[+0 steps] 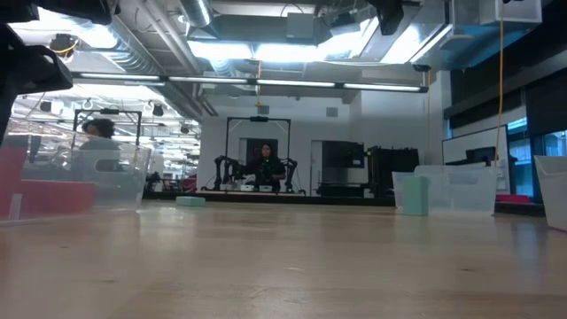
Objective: Sort & place blocks by color
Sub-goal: Put the green block into the gray bin
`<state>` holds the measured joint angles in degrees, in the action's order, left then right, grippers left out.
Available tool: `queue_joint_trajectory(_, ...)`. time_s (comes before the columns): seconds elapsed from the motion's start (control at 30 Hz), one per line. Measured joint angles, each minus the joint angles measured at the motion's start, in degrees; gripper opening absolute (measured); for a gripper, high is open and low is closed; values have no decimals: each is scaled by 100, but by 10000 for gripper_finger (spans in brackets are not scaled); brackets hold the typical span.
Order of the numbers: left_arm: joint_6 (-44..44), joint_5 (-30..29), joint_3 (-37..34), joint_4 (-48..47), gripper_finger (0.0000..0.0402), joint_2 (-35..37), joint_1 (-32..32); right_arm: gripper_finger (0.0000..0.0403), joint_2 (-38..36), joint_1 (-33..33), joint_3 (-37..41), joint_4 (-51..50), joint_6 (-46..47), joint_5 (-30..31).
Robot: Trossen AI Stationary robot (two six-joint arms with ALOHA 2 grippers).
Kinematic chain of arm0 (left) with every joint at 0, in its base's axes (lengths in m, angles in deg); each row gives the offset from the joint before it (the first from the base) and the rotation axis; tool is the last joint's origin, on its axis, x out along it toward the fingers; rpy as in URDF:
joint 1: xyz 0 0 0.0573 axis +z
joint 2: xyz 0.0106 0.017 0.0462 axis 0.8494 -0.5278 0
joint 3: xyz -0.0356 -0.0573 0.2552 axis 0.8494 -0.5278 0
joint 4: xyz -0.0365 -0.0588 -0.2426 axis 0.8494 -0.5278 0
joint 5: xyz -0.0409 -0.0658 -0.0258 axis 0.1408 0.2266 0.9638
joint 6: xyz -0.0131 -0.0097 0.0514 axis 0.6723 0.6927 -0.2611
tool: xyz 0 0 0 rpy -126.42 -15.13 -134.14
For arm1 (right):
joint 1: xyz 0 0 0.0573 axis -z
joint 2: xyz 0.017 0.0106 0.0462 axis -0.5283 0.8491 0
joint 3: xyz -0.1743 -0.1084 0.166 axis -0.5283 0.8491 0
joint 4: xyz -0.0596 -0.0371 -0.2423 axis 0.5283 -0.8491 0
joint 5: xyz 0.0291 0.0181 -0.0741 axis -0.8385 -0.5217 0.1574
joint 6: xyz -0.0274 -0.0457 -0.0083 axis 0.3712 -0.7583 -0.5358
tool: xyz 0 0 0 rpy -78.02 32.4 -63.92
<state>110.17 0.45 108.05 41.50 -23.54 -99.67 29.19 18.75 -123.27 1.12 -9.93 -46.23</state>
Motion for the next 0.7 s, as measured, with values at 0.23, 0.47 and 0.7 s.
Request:
queue_joint_trajectory(0.23, -49, 136, 4, 65, 45, 11, 167, 177, 0, 1, 0, 0, 0, -1)
queue_joint_trajectory(0.47, -455, 340, 2, -35, 45, 478, 296, 177, 0, -1, 0, 0, 0, 0)
queue_joint_trajectory(0.7, -1005, -1027, 2, -412, 45, 1969, 689, 177, 0, -1, 2, 122, 0, 1)
